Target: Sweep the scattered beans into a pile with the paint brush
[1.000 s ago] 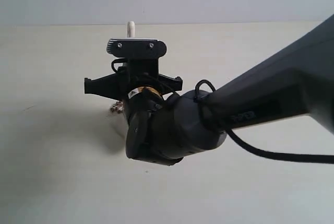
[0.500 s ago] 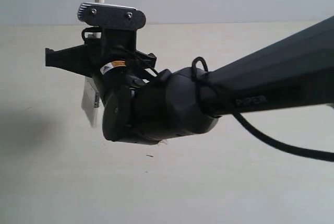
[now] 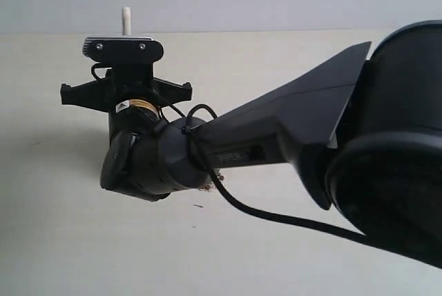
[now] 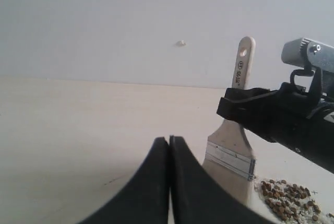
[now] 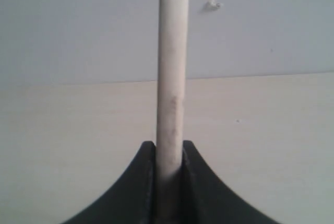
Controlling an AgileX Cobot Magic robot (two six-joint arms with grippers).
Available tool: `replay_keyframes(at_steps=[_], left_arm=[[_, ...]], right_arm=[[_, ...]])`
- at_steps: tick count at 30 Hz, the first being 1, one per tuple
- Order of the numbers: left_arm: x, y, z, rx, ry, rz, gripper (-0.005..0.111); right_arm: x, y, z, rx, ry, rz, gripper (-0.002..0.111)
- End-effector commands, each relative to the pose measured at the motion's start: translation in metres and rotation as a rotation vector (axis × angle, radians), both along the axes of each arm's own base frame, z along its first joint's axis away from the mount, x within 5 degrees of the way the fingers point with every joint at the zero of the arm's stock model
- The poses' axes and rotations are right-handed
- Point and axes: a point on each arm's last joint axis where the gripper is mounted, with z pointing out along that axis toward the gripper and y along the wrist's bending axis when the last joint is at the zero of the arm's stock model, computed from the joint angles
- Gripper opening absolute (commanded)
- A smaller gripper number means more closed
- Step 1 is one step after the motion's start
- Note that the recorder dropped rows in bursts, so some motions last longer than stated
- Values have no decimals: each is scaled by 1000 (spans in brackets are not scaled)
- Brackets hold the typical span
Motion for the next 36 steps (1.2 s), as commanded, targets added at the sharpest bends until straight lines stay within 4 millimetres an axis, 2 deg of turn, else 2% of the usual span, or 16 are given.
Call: replay_keyframes(at_steps=[1, 6, 9, 11, 13, 17, 20, 21, 24, 26, 30, 33, 36], left_arm=[[0, 0, -1, -4, -4, -6, 0], [0, 0, -1, -4, -4, -6, 0], [0, 0, -1, -4, -4, -6, 0], [0, 0, -1, -4, -4, -6, 0], [0, 0, -1, -4, -4, -6, 0], [0, 0, -1, -3, -1, -6, 0], [-1, 0, -3, 4, 18, -7, 0], [-1, 0, -3, 4, 18, -7, 0], [-1, 0, -3, 4, 18, -7, 0], [-1, 0, -3, 4, 18, -7, 0], [-1, 0, -3, 4, 18, -7, 0], [-1, 0, -3, 4, 18, -7, 0], [-1, 0, -3, 4, 18, -7, 0]], right_arm=[[2, -6, 2, -107, -10, -69, 0], [2, -22, -3, -262, 42, -209, 0], [2, -24, -1, -252, 54, -235, 0], [-4, -18, 5, -216, 42, -212, 0], [-8, -14, 14, -183, 30, -186, 0], [-15, -11, 52, -139, 4, -144, 0], [-16, -12, 77, -304, -105, -79, 0], [-17, -9, 83, -436, -202, -12, 0], [-20, -2, 83, -577, -340, 220, 0], [-18, 0, 75, -573, -348, 384, 0], [-6, -10, 61, -543, -368, 600, 0], [3, -25, 54, -522, -390, 748, 0], [7, -45, 49, -520, -438, 995, 0]])
